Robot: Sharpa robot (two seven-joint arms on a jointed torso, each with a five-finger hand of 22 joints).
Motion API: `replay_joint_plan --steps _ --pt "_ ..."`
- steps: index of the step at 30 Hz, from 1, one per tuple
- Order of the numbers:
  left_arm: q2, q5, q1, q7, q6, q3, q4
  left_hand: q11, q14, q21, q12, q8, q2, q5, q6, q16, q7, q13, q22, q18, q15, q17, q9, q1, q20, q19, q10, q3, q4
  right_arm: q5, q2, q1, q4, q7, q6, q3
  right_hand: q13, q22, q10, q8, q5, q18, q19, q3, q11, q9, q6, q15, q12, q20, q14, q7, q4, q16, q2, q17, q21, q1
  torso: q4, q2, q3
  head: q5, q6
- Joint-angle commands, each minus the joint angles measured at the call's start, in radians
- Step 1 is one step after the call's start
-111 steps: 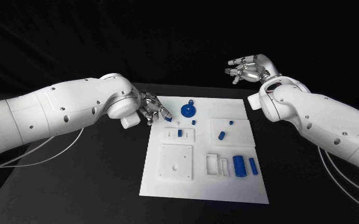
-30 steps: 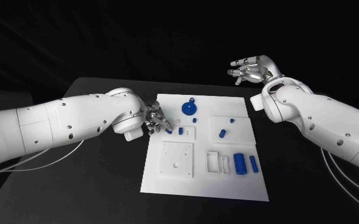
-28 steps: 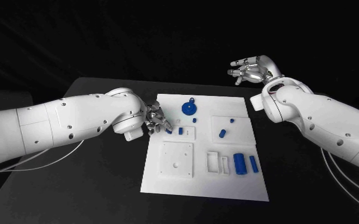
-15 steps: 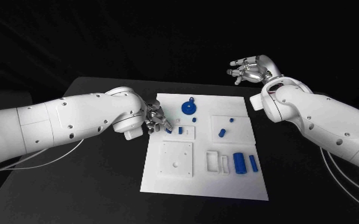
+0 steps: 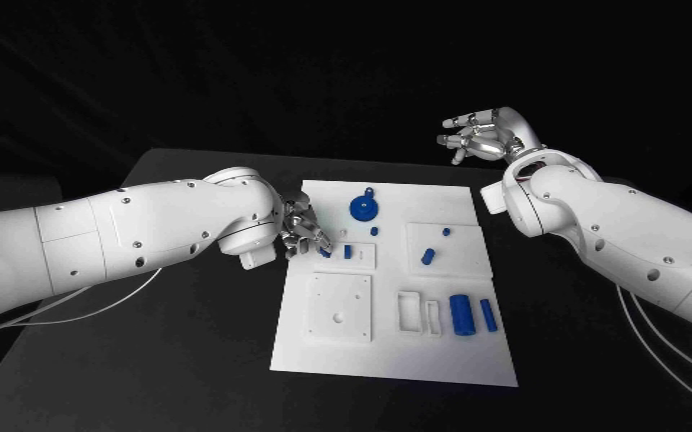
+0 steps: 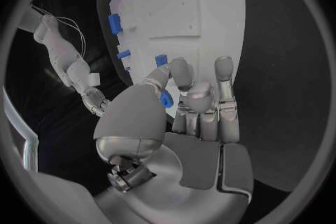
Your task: Assemble the parts on the task board
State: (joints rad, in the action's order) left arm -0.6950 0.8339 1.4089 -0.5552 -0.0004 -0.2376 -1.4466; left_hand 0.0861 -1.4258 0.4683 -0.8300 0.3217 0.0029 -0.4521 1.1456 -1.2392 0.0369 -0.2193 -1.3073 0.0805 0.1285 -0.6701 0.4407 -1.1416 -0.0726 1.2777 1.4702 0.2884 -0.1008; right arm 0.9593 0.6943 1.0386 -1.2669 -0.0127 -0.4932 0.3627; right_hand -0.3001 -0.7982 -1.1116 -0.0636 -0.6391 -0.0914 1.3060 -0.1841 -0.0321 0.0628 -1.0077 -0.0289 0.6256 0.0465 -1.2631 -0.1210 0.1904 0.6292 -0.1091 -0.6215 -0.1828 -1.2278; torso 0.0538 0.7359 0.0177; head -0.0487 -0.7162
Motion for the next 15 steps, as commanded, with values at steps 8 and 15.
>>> replay_joint_plan --steps 8,15 --pt "0.010 -0.006 -0.009 0.009 0.051 -0.006 -0.011 0.016 -0.004 0.010 -0.003 0.029 0.015 -0.011 0.113 -0.003 -0.098 -0.006 -0.019 0.044 -0.002 -0.009 0.532 0.013 0.034 -0.005 0.043 0.021 -0.030 0.000 -0.004 -0.005 0.001 0.007 0.009 0.000 0.001 -0.001 0.006 0.002 -0.004 0.012 -0.005 -0.002 0.003 0.000 0.002 0.001 -0.002 0.002 0.004 -0.007 0.000 -0.004 0.000 0.001 -0.005 0.010 0.0006 0.000 -0.0003 0.000 -0.002" --pt "0.013 -0.014 -0.009 0.013 0.049 -0.006 -0.013 0.017 -0.004 0.015 -0.005 0.024 0.018 -0.015 0.124 -0.005 -0.101 -0.008 -0.018 0.061 -0.002 -0.014 0.577 0.017 0.051 -0.009 0.043 0.020 -0.030 0.000 -0.004 -0.006 0.001 0.007 0.009 0.000 0.001 0.000 0.006 0.002 -0.003 0.012 -0.004 -0.001 0.003 0.000 0.004 0.002 -0.002 0.002 0.004 -0.007 0.000 -0.004 0.000 0.001 -0.005 0.009 0.0001 0.000 -0.0001 -0.001 -0.003"
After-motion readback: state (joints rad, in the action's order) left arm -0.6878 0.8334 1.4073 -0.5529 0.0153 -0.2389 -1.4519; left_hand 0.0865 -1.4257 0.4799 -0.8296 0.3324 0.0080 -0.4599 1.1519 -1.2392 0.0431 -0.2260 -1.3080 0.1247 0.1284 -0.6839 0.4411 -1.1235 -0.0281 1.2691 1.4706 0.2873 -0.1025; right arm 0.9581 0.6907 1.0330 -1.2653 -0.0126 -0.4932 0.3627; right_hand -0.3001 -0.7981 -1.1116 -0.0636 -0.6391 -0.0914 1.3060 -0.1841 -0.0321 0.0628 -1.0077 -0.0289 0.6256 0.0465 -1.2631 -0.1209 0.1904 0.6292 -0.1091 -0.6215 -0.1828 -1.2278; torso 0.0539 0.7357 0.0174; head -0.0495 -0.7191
